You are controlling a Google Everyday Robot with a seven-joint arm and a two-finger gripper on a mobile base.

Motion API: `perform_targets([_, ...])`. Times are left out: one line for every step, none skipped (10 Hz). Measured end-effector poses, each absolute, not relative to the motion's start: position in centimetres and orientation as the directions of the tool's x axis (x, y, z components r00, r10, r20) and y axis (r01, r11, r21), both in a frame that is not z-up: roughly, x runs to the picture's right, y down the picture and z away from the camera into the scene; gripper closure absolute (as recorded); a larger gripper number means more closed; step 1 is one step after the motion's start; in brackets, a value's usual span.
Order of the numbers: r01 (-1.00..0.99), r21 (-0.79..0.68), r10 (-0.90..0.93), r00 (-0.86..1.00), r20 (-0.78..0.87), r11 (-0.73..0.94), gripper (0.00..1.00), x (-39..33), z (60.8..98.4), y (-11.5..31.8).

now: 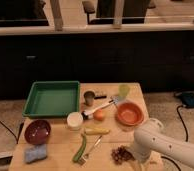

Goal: Place grapes in purple bowl

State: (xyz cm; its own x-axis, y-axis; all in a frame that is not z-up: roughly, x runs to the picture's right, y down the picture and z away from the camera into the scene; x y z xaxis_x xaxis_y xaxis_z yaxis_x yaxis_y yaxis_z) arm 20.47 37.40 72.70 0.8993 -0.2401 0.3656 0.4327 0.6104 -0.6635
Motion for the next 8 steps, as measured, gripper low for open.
perform_targets([0.434, -0.665, -0.243, 0.899, 0.364, 0.608, 0.42, 20.42, 72.73, 37.34])
perform_targets([0.433, -0.674, -0.259, 0.901, 0.349, 0.598, 0.52, 20.16, 72.99, 36.91])
perform_targets([0.434, -0.669, -0.260, 0.900, 0.349, 0.603, 0.60, 19.89, 73.11, 36.43])
perform_targets([0.435, -0.672, -0.260, 0.900, 0.350, 0.600, 0.71, 19.98, 72.90, 36.51])
perform_targets([0.436, -0.673, -0.262, 0.899, 0.351, 0.597, 0.84, 20.00, 72.74, 36.42])
perform_targets([0.439, -0.677, -0.263, 0.898, 0.353, 0.591, 0.92, 20.07, 72.51, 36.71])
perform_targets([0.433, -0.681, -0.259, 0.901, 0.348, 0.591, 0.98, 20.39, 72.44, 36.85])
perform_targets([0.434, -0.680, -0.260, 0.901, 0.348, 0.591, 1.00, 20.34, 72.46, 36.78])
